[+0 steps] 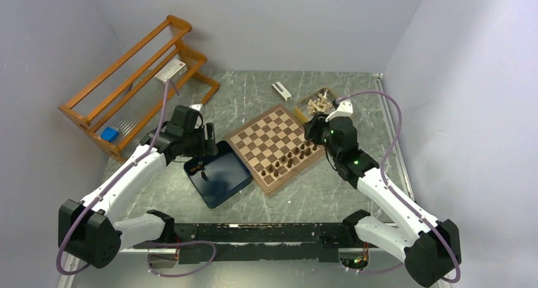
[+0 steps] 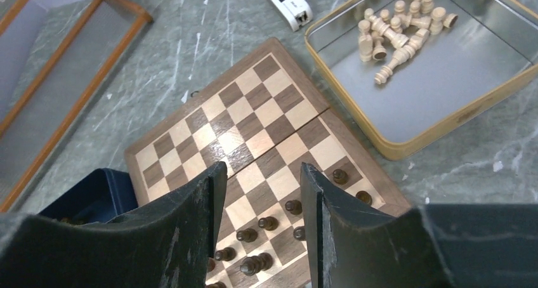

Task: Set up the chess pieces on the board
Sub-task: Pick up the chess piece from the storage box.

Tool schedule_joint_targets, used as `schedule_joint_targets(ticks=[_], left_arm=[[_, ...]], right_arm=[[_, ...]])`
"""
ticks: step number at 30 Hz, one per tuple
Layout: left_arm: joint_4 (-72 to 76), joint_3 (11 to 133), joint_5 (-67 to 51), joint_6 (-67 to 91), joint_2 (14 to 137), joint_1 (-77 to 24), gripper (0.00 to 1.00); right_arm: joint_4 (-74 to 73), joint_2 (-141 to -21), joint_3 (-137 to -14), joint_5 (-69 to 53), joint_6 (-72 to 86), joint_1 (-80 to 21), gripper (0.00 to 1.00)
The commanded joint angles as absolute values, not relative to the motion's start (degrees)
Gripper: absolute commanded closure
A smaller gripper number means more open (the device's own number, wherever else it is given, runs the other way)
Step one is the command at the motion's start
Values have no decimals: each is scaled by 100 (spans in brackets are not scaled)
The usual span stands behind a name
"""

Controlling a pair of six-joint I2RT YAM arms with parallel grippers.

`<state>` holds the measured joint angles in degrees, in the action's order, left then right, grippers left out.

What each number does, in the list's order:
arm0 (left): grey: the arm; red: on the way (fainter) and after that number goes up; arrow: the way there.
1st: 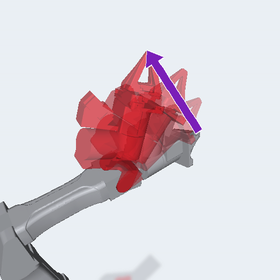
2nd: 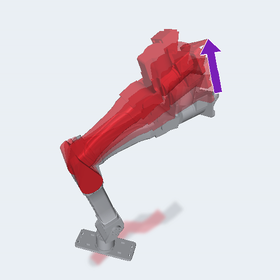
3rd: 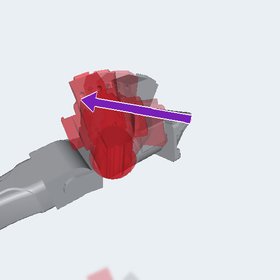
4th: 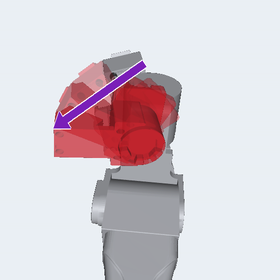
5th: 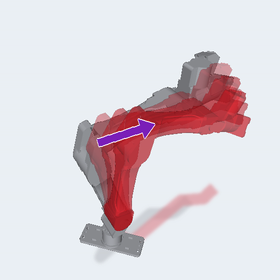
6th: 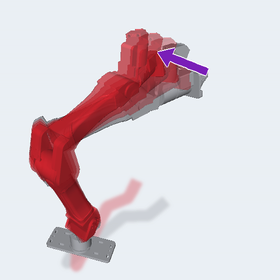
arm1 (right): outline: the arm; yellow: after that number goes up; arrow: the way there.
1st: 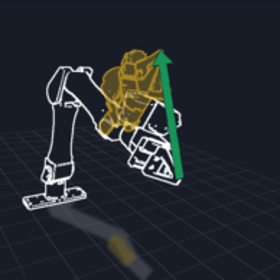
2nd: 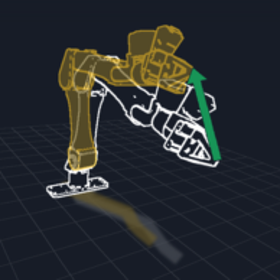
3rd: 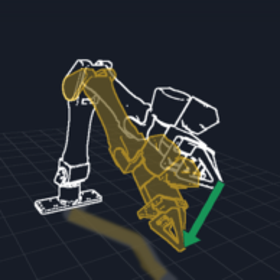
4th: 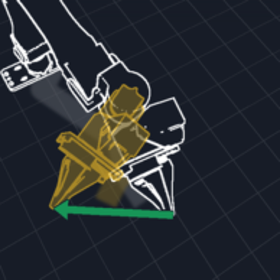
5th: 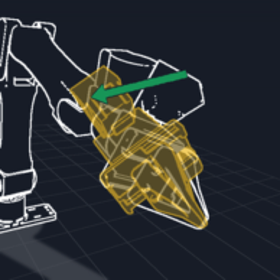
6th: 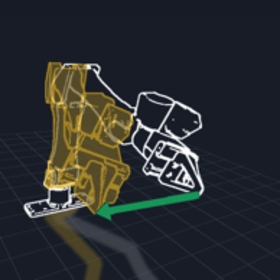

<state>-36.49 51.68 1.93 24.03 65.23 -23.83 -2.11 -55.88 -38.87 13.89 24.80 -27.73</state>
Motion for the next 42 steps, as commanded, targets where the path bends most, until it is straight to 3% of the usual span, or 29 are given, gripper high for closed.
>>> schedule_joint_targets(ticks=[1, 10, 16, 42], left_arm=[[-4317, 5098, 269, 2983, 6723, -2417, 26], [-4771, 4857, 983, 4172, 7203, -2421, 37], [-4496, 4763, 586, 4108, 7447, -2434, 44], [-3930, 4605, 829, 3805, 7890, -2435, 71]], right_arm=[[-354, -5520, -3844, 1060, 2416, -2777, 50], [-233, -5361, -3740, 913, 2272, -2780, 48], [-164, -5406, -3665, 966, 2239, -2777, 48], [-259, -5383, -3672, 933, 2268, -2778, 48]])
